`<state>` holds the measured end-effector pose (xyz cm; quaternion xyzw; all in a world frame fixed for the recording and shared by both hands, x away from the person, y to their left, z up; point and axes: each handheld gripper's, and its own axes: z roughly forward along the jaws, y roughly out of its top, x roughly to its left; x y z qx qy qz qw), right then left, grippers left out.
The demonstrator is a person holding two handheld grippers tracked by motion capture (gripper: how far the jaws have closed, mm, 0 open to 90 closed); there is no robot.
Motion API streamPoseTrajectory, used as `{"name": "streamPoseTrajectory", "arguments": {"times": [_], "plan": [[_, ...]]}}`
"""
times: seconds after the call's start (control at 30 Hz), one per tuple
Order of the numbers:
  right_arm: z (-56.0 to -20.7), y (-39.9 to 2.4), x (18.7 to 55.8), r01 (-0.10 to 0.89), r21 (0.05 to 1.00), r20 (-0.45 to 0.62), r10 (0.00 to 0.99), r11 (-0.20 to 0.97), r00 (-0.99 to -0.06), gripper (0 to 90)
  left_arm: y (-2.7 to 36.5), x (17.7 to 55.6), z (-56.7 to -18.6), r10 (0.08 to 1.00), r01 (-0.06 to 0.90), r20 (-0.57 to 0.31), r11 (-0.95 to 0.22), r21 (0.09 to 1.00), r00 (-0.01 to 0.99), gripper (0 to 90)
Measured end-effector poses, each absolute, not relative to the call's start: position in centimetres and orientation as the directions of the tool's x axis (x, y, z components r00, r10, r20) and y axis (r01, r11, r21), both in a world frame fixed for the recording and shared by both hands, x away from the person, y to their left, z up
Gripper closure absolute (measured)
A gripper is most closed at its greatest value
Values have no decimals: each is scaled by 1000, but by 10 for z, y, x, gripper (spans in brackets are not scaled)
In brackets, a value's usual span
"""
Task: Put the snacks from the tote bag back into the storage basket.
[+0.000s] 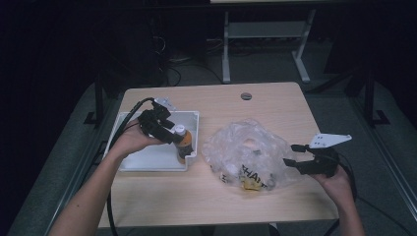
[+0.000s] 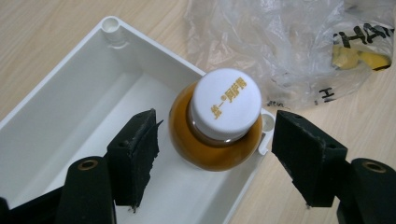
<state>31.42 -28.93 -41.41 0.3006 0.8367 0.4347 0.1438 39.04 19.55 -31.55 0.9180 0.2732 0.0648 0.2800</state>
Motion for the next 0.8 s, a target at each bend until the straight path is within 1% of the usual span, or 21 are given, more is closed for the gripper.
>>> {"name": "streamPoseTrajectory", "arguments": {"times": [0.57, 0.8], "plan": [[-414, -288, 314, 381, 811, 17, 633, 444, -774, 353, 218, 374, -327, 553, 456, -34, -647, 611, 832, 294], [-413, -289, 313, 377, 816, 15, 638, 437, -770, 352, 225, 367, -336, 560, 459, -40, -633, 623, 827, 285]]}}
